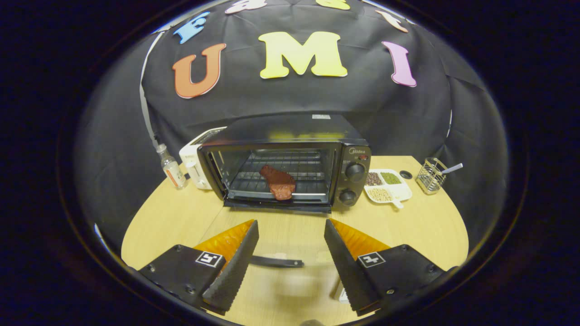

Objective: Open the toaster oven, put the food inside, and close the toaster oven door.

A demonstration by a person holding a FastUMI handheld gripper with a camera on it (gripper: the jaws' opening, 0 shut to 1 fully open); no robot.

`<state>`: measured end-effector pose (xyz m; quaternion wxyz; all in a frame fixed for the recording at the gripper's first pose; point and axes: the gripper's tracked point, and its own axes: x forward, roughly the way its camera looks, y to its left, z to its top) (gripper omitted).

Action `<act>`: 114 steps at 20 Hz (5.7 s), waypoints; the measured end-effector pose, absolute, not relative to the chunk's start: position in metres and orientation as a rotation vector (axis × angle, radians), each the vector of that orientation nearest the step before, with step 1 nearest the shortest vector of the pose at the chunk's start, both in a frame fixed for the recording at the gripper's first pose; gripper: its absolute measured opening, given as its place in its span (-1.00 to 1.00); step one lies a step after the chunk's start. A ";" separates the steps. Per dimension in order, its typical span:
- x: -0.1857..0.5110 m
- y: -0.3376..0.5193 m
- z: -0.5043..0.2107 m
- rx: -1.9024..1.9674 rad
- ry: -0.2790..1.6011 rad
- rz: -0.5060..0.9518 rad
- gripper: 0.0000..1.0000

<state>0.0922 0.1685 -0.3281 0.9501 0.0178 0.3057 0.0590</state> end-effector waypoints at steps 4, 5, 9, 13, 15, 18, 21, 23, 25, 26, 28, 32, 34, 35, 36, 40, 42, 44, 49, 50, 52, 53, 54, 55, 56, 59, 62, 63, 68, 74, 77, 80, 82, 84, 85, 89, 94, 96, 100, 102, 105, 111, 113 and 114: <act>0.060 0.171 -0.352 0.033 0.674 0.126 0.88; 0.053 0.174 -0.360 0.032 0.691 0.130 0.88; 0.031 0.187 -0.394 0.029 0.755 0.146 0.88; 0.021 0.197 -0.423 0.048 0.806 0.149 0.88; 0.025 0.202 -0.435 0.056 0.821 0.149 0.87; 0.035 0.206 -0.453 0.074 0.844 0.146 0.87; 0.043 0.204 -0.460 0.065 0.852 0.141 0.87; 0.048 0.205 -0.467 0.059 0.864 0.141 0.87; 0.052 0.208 -0.472 0.068 0.875 0.146 0.87; 0.056 0.207 -0.470 0.054 0.869 0.146 0.87; 0.061 0.208 -0.471 0.038 0.871 0.153 0.87; 0.063 0.210 -0.466 0.055 0.884 0.165 0.87; 0.063 0.209 -0.462 0.058 0.884 0.166 0.88; 0.063 0.208 -0.459 0.067 0.883 0.168 0.88; 0.063 0.208 -0.454 0.074 0.883 0.170 0.88; 0.066 0.210 -0.431 0.103 0.870 0.180 0.87; 0.071 0.210 -0.417 0.107 0.854 0.186 0.87; 0.077 0.211 -0.400 0.115 0.840 0.193 0.88; 0.102 0.212 -0.358 0.142 0.781 0.201 0.89; 0.109 0.213 -0.350 0.144 0.766 0.199 0.89; 0.125 0.214 -0.335 0.152 0.730 0.200 0.90; 0.132 0.214 -0.328 0.157 0.714 0.200 0.91; 0.141 0.214 -0.322 0.157 0.698 0.200 0.91; 0.152 0.212 -0.315 0.144 0.677 0.189 0.91; 0.160 0.209 -0.309 0.124 0.658 0.180 0.92; 0.173 0.207 -0.293 0.084 0.609 0.175 0.88; 0.172 0.203 -0.287 0.066 0.591 0.171 0.89; 0.170 0.201 -0.287 0.066 0.590 0.167 0.89; 0.159 0.184 -0.266 0.053 0.559 0.150 0.89; 0.132 0.140 -0.184 0.042 0.413 0.097 0.89; 0.113 0.103 -0.135 0.053 0.328 0.028 0.89; 0.091 0.068 -0.085 0.069 0.240 -0.020 0.89; 0.077 0.045 -0.060 0.066 0.191 -0.047 0.92; 0.063 0.018 -0.037 0.055 0.138 -0.083 0.99; 0.056 0.009 -0.028 0.047 0.116 -0.094 1.00; 0.028 -0.017 -0.005 0.016 0.051 -0.089 1.00; 0.011 -0.025 -0.012 0.069 0.060 -0.026 1.00; 0.004 -0.033 -0.017 0.070 0.068 -0.016 1.00; -0.008 -0.051 -0.016 0.056 0.048 -0.034 1.00; -0.014 -0.059 -0.019 0.055 0.043 -0.041 1.00; -0.019 -0.064 -0.022 0.048 0.039 -0.040 1.00; -0.032 -0.075 -0.029 0.040 0.040 -0.030 1.00; -0.033 -0.075 -0.030 0.041 0.043 -0.022 1.00; -0.033 -0.075 -0.031 0.044 0.044 -0.019 1.00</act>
